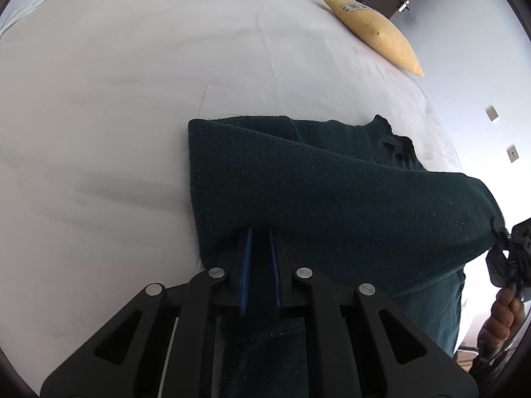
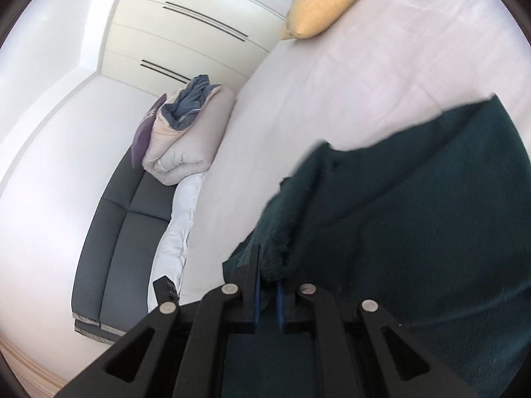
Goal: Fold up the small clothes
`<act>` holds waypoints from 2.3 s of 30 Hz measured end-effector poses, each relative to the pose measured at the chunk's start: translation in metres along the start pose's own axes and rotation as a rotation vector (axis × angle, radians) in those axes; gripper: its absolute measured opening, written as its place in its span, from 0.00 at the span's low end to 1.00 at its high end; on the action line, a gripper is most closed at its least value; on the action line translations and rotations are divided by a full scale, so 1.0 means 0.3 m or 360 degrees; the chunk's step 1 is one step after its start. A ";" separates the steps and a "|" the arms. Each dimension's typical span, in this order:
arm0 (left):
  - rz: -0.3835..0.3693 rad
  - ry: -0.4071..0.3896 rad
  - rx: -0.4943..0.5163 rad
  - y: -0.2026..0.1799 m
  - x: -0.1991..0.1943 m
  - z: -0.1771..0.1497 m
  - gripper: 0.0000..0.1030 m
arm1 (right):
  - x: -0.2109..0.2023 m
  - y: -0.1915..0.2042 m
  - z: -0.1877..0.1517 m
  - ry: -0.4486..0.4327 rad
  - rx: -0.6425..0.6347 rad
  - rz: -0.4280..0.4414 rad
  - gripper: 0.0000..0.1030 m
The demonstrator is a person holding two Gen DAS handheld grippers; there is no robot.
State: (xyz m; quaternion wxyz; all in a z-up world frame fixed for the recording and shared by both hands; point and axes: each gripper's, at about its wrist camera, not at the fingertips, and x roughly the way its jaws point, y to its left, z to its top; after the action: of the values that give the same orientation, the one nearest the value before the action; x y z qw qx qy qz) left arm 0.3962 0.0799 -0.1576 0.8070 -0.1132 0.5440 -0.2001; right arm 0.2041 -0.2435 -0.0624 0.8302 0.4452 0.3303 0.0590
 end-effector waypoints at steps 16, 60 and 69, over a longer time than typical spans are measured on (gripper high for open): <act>0.0084 0.0071 0.0256 -0.040 -0.068 -0.033 0.10 | 0.115 -0.189 -0.058 0.0065 0.0342 -0.0118 0.23; 0.0284 0.0000 0.0415 -0.291 0.030 -0.042 0.10 | 0.101 -0.034 0.051 0.0116 -0.0124 0.0008 0.53; 0.0000 -0.0079 0.0176 -0.159 0.028 -0.065 0.10 | 0.021 -0.324 0.053 0.0053 0.0096 -0.0034 0.26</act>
State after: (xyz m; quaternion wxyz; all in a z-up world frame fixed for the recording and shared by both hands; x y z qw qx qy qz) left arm 0.3712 0.0342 -0.1529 0.8252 -0.0734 0.5120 -0.2271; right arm 0.1993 -0.3102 -0.1351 0.8112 0.4656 0.3506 0.0476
